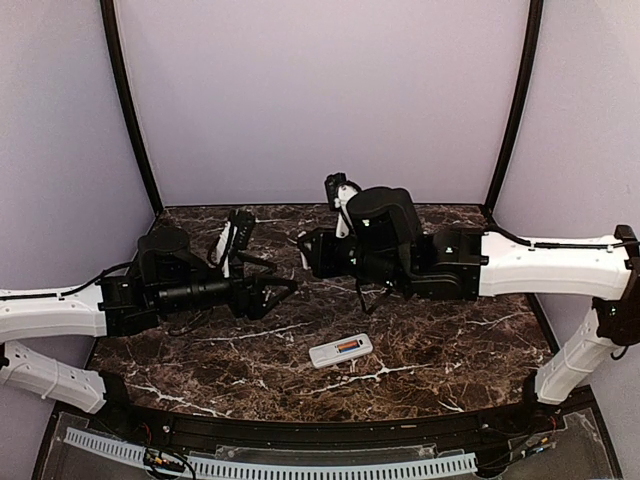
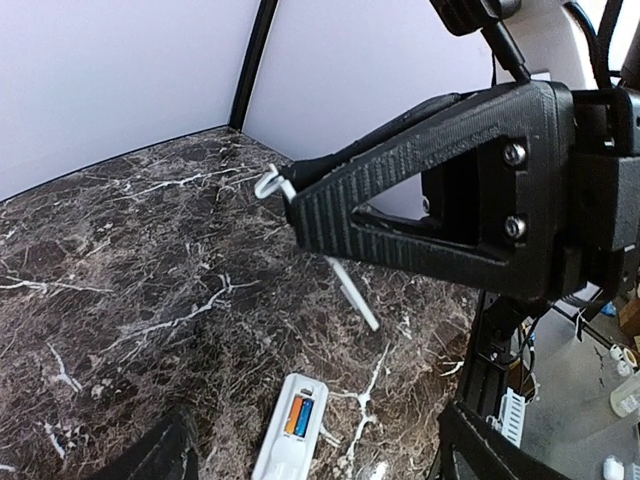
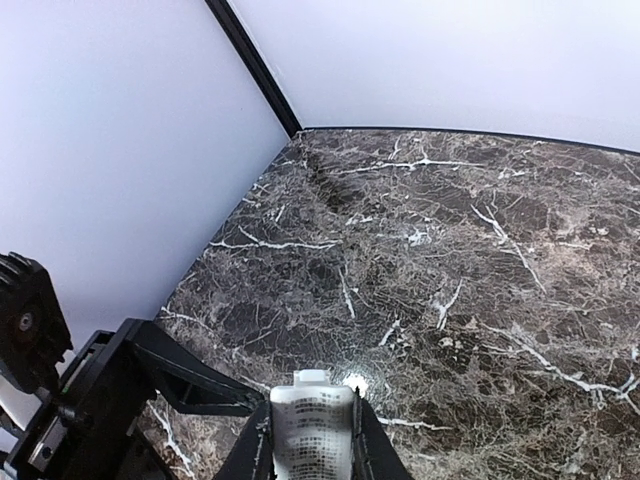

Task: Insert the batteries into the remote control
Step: Pass from the right arm to the left

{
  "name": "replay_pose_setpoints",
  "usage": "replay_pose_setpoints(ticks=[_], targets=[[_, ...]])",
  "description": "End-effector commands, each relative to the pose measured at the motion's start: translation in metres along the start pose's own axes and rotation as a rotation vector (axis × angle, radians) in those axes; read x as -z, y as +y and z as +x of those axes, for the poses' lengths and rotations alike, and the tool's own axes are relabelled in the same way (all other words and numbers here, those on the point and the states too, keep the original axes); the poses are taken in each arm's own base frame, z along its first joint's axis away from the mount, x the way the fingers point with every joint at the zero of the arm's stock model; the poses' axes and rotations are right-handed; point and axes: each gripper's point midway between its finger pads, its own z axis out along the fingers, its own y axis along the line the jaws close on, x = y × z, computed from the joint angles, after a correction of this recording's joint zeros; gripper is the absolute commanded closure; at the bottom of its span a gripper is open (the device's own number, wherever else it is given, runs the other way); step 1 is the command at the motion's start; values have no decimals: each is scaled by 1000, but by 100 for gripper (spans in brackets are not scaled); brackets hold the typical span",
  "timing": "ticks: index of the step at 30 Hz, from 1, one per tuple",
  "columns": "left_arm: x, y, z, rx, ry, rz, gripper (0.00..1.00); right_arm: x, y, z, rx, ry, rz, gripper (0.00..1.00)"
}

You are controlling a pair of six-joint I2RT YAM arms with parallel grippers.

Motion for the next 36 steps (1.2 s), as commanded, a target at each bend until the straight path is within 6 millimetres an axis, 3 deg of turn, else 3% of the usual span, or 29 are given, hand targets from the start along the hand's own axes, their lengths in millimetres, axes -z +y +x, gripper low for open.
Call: replay_pose_setpoints(ticks=[1, 7, 16, 23, 26, 32, 36], targets=[[0, -24, -40, 17, -135, 104, 18, 11, 9, -27, -26, -122, 22, 92], [-16, -19, -43, 41, -128, 78, 24, 10, 18, -26, -15, -124, 10, 92], [-31, -16, -49, 56, -134, 67, 50, 12, 23, -25, 5, -128, 7, 92], [-34, -15, -53, 63, -147, 59, 52, 12, 27, -21, 6, -123, -2, 92], [-34, -15, -56, 64, -153, 58, 59, 11, 30, -20, 11, -121, -9, 92], [-31, -17, -58, 61, -156, 58, 78, 12, 34, -18, 12, -121, -22, 93], [-29, -16, -58, 57, -155, 54, 97, 13, 35, -17, 9, -120, -30, 92]])
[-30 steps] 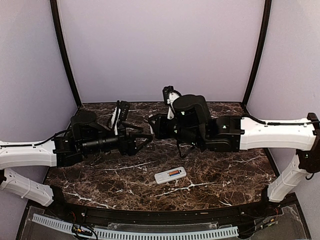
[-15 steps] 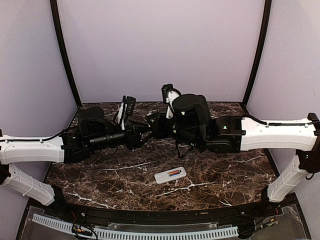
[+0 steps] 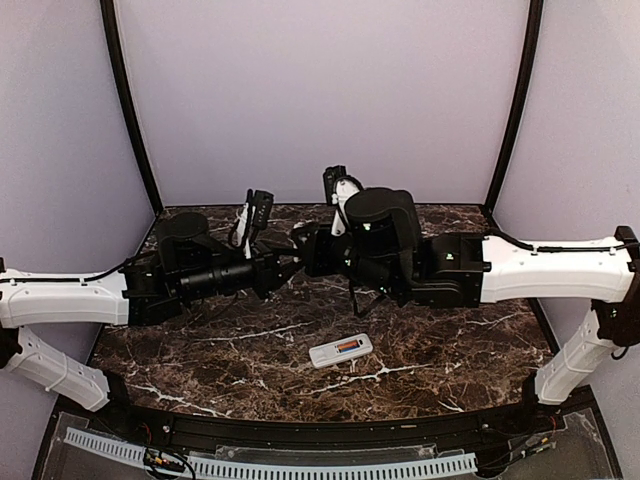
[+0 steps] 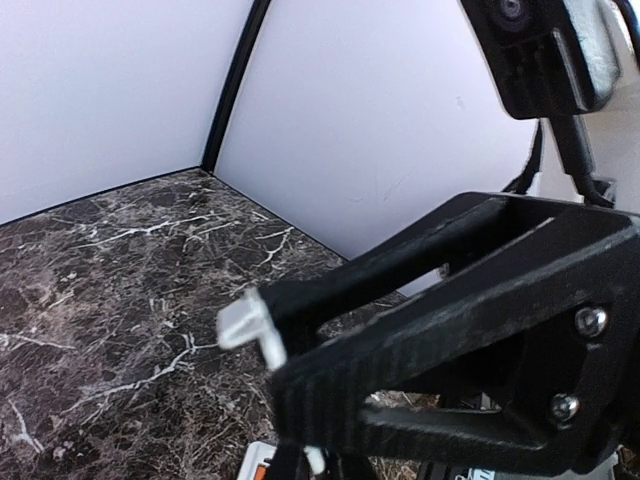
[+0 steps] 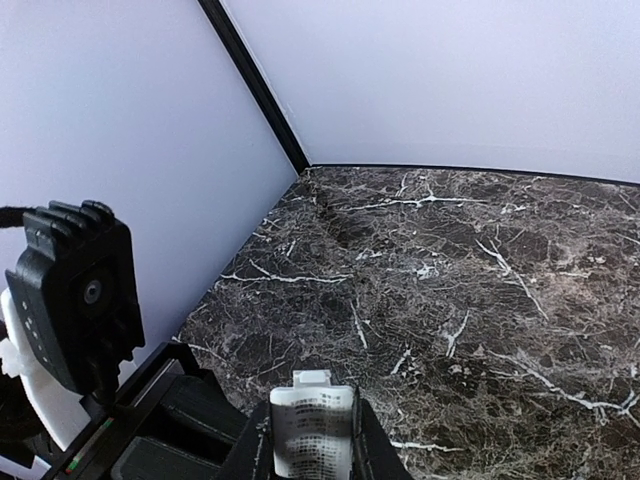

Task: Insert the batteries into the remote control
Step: Pass from the right arm to the left

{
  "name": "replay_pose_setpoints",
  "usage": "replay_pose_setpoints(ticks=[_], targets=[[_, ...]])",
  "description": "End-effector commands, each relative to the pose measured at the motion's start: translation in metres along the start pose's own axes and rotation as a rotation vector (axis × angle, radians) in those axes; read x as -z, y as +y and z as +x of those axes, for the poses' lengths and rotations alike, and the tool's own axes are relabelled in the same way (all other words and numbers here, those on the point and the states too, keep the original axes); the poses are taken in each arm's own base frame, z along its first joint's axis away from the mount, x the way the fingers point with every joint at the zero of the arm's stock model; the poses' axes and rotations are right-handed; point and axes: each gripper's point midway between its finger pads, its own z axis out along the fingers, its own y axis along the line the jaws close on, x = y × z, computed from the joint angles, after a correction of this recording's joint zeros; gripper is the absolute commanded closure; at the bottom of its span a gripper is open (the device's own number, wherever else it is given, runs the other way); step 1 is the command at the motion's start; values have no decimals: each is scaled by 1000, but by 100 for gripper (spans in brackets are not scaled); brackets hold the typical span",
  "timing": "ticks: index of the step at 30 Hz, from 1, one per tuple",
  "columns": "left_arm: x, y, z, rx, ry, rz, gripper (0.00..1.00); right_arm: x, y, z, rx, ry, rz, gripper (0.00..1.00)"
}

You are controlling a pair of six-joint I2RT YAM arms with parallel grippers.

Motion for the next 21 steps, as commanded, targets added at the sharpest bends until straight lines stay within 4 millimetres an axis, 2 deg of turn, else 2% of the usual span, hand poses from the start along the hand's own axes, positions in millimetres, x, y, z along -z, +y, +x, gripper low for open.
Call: replay_pose_setpoints(ticks=[1, 4, 7, 9, 11, 12, 14, 17, 19, 21], targets=[[5, -3, -18, -13, -43, -6, 100, 2, 11, -4, -4, -21, -30, 92], [9, -2, -16, -15, -40, -12, 100, 6, 13, -7, 8, -28, -50, 89], [14, 0, -12, -27, -30, -22, 100, 15, 13, -10, 61, -32, -71, 75], [18, -1, -9, -43, -20, -21, 100, 24, 19, -20, 114, -58, -117, 63], [22, -4, -5, -78, 0, -4, 100, 38, 24, -28, 207, -63, -169, 53], [26, -10, -6, -113, 5, 20, 100, 53, 29, -37, 254, -74, -220, 48], [32, -17, -1, -160, 36, 57, 100, 75, 34, -36, 366, -43, -328, 37], [44, -31, 7, -219, 96, 129, 100, 106, 43, -23, 467, 65, -539, 30], [50, -45, 14, -256, 141, 206, 100, 114, 43, -10, 499, 147, -606, 29], [56, -56, 20, -282, 184, 269, 100, 113, 43, 1, 529, 214, -618, 29]])
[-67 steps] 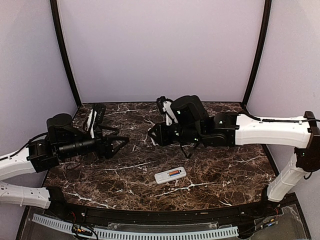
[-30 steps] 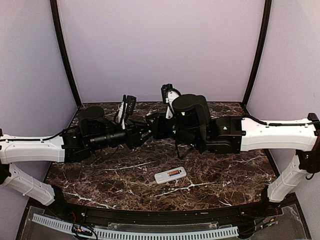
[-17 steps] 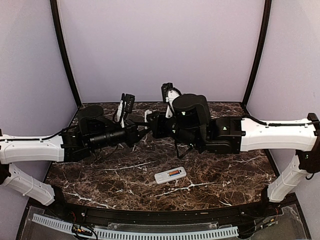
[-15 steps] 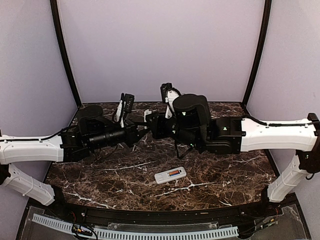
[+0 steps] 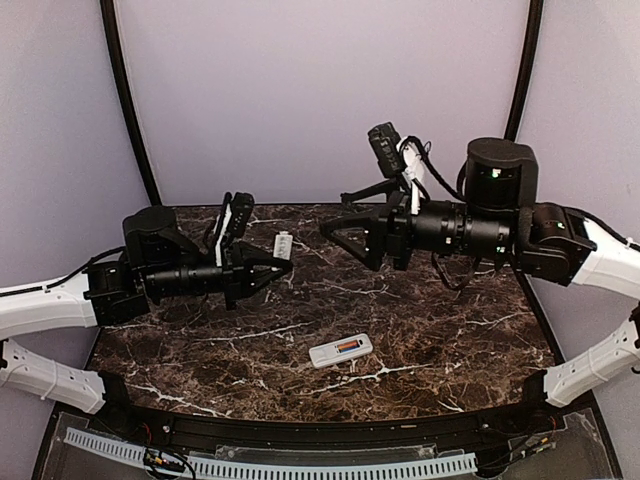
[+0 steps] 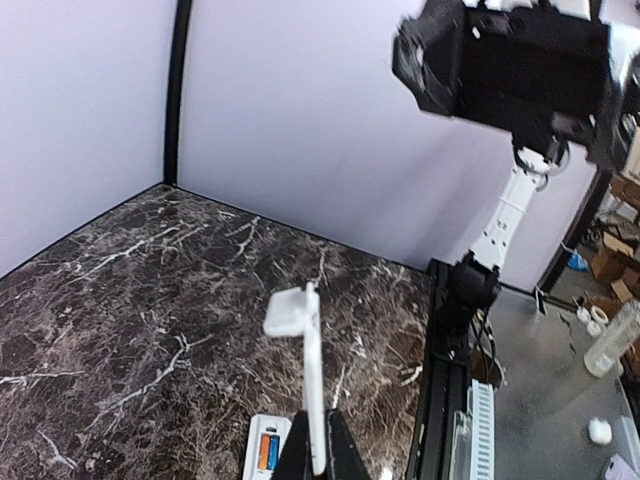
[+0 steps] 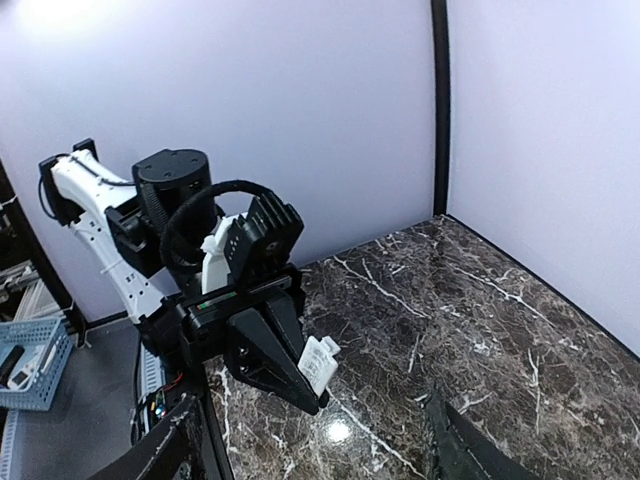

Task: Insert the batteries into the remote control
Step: Pass from the right arm to the left, then pass from the left arm to the right

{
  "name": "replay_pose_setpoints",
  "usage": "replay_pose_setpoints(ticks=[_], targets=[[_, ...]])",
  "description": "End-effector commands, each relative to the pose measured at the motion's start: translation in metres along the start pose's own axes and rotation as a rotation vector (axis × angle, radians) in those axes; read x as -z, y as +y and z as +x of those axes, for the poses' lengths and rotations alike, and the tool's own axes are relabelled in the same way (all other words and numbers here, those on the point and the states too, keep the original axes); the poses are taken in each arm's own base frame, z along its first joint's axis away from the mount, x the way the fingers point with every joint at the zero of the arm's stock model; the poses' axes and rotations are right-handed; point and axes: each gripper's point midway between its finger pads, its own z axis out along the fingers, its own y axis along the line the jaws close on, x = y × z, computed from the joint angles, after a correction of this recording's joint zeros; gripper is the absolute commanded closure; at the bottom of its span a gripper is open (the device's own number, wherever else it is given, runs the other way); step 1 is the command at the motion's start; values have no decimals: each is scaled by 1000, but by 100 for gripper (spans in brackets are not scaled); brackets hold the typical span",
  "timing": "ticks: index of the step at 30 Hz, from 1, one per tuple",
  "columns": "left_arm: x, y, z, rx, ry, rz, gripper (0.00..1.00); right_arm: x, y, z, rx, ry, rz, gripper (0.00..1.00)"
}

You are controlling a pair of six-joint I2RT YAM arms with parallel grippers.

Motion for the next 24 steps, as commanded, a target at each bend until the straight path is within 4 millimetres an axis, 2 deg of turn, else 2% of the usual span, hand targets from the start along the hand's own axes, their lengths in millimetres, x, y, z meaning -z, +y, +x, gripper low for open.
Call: replay_pose_setpoints(ticks=[1, 5, 10, 12, 16, 20, 24], targets=[[11, -34, 22, -95, 143, 180, 100, -4, 30, 46, 112, 225, -226, 29], [13, -43, 28, -102, 190, 219, 100, -13, 43, 49, 131, 260, -307, 30], [14, -54, 33, -94, 221, 281, 100, -32, 44, 61, 136, 328, -322, 32], [14, -57, 36, -114, 232, 297, 100, -37, 47, 64, 135, 332, -342, 38], [13, -56, 42, -120, 257, 299, 100, -40, 55, 66, 124, 337, -394, 59], [13, -57, 42, -120, 256, 304, 100, -40, 58, 75, 109, 366, -416, 75], [12, -58, 42, -120, 259, 306, 100, -41, 56, 80, 98, 385, -408, 80]])
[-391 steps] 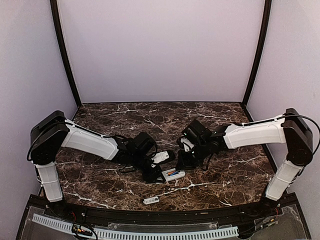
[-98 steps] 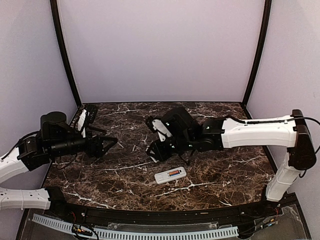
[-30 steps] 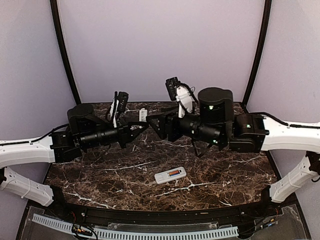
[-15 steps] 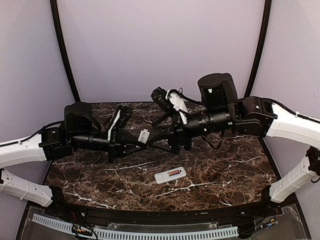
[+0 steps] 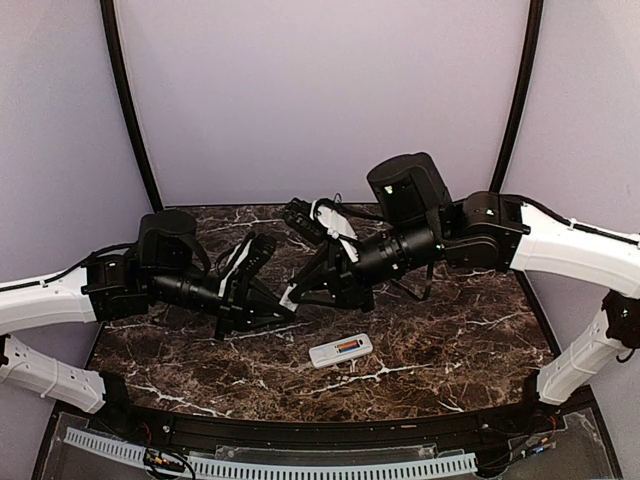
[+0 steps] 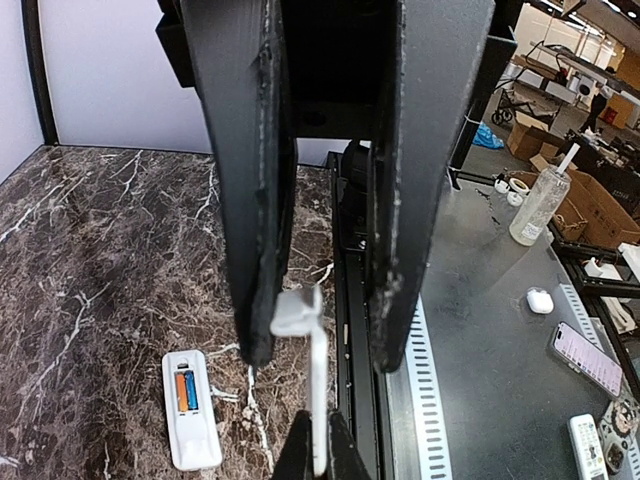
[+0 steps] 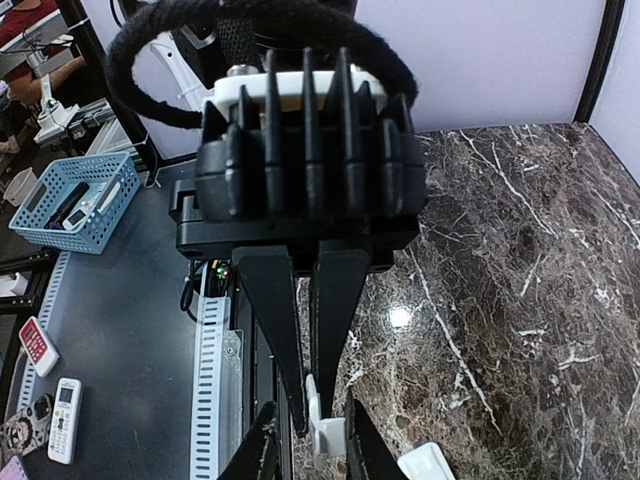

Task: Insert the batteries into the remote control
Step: Pass from the left arm to the right

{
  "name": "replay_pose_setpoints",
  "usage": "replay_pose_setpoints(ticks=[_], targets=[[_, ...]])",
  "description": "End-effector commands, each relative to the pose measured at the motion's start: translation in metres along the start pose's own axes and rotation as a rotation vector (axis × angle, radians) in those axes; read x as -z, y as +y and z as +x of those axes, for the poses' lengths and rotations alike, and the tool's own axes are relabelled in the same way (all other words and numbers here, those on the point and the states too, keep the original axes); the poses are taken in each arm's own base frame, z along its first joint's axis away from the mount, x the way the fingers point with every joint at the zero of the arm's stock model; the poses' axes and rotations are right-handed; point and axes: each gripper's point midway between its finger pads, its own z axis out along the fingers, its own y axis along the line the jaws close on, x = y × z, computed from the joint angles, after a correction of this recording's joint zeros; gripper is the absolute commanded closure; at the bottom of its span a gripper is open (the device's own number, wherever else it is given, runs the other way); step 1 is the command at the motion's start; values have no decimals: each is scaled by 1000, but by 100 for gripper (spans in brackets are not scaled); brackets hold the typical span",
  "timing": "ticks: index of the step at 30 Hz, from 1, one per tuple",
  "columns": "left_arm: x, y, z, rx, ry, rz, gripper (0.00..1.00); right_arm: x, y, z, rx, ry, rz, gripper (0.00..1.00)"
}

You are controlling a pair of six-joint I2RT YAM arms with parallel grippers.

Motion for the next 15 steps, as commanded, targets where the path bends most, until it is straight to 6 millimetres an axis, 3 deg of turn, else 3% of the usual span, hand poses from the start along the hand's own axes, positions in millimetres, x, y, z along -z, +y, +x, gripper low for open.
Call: replay_pose_setpoints(ticks=[1, 10, 15], targets=[[2, -3, -8, -16, 1, 11, 100, -1, 5, -6, -4, -3, -32, 80], [5, -4, -12, -27, -5, 4, 100, -12, 1, 0, -33, 37, -39, 83], [6, -4, -12, -27, -2, -2, 100, -12, 0, 1, -39, 41, -37, 94]])
